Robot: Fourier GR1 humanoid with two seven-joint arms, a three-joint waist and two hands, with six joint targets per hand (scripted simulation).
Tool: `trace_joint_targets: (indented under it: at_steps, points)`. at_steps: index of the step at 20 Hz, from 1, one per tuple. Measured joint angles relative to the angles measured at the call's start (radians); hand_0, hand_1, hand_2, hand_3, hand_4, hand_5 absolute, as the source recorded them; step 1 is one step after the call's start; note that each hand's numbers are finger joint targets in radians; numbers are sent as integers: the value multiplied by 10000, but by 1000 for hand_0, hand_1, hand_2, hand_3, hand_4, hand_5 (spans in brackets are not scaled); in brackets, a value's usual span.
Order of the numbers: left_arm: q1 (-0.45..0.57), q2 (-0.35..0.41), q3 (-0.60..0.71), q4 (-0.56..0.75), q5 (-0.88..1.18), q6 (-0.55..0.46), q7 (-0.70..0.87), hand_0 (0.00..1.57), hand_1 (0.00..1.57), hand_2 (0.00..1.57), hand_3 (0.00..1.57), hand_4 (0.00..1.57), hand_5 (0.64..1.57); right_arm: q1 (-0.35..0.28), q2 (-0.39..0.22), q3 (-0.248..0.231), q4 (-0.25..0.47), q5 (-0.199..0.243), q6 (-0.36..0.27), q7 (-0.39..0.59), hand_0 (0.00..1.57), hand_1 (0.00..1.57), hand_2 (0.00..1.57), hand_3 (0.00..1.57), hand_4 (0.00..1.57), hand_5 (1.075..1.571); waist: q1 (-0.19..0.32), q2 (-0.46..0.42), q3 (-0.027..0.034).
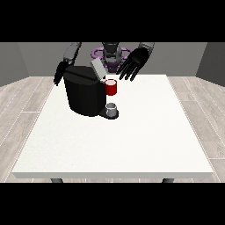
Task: Insert the coffee pod into the coffee machine and close the lid
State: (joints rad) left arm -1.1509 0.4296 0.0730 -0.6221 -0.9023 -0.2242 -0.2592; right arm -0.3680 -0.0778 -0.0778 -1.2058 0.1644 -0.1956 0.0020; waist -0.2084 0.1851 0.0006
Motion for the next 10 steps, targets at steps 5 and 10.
trace_joint_targets:
  at_steps: [5, 10]
  points:
    - [965, -1066, 844, -135, 1253, -30, -270, 0, 0, 0, 0, 369, 1571, 861, 82, -74, 229, -30, -86, -343, 0, 0, 0, 0, 0, 1571, 687, -1090, -11]
    - [2442, -2358, 2421, 39, 3307, -140, -774, 0, 0, 0, 0, 69, 1571, 1643, 117, -219, 210, -232, -26, -396, 0, 0, 0, 0, 0, 1571, 1502, -2321, -32]
